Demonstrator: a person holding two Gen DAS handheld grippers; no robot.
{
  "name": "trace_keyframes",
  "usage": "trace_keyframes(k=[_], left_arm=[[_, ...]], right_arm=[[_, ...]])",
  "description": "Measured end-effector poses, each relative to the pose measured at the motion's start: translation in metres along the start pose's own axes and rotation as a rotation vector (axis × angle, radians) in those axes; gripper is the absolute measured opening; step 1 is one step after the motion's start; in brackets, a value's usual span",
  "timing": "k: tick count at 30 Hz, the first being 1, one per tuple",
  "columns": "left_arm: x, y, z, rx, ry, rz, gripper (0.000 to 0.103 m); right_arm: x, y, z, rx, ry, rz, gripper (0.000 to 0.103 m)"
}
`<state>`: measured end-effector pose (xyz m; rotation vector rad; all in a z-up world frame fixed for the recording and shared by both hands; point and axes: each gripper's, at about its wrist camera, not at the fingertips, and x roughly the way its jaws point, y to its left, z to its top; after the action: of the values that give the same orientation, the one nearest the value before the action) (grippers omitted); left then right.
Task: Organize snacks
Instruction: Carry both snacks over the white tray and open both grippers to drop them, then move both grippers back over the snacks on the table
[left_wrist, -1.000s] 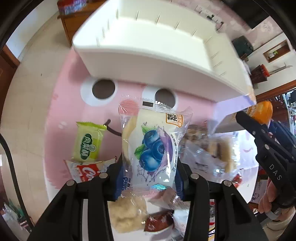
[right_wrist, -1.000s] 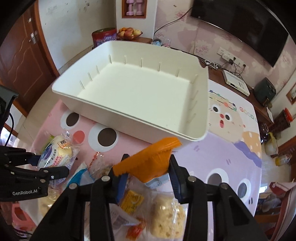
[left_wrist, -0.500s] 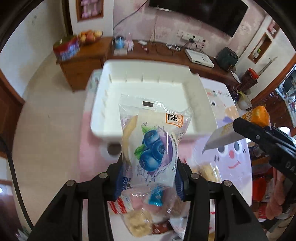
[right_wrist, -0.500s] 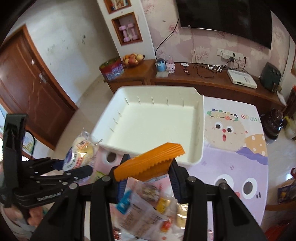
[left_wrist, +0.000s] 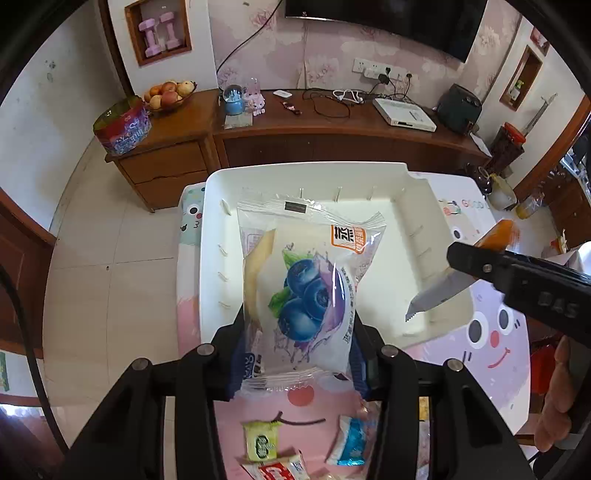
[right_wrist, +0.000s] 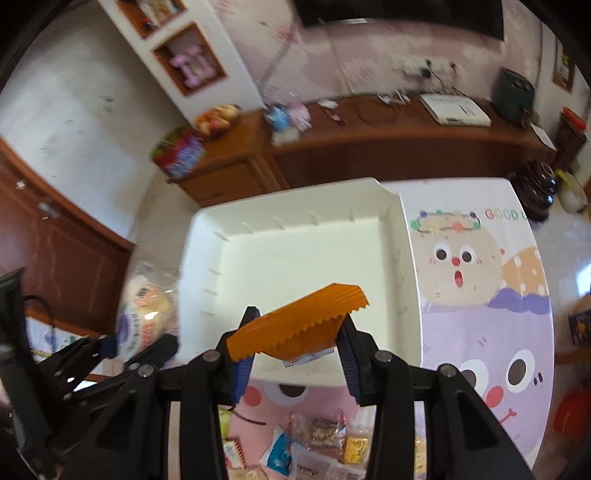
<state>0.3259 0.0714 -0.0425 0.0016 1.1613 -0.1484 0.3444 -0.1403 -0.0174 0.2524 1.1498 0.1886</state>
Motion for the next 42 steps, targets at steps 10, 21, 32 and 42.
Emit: trace_keyframes(k=[10, 21, 32, 42], left_arm=[[0.014, 0.001, 0.019, 0.045, -0.076, 0.050, 0.092], [0.004, 0.009, 0.022, 0.012, -0.073, -0.024, 0.092], [-0.037, 0.018, 0.005, -0.044, -0.155, -0.011, 0.092], [-0.091, 0.023, -0.037, -0.098, -0.216, 0.017, 0.092]], right_arm=[[0.050, 0.004, 0.018, 0.033, 0.050, -0.147, 0.055], [0.017, 0.019, 0.014, 0.022, -0.026, -0.160, 0.058], [-0.023, 0.023, -0.015, 0.042, -0.084, -0.158, 0.058], [-0.070, 0.028, -0.063, 0.019, -0.145, -0.091, 0.058]])
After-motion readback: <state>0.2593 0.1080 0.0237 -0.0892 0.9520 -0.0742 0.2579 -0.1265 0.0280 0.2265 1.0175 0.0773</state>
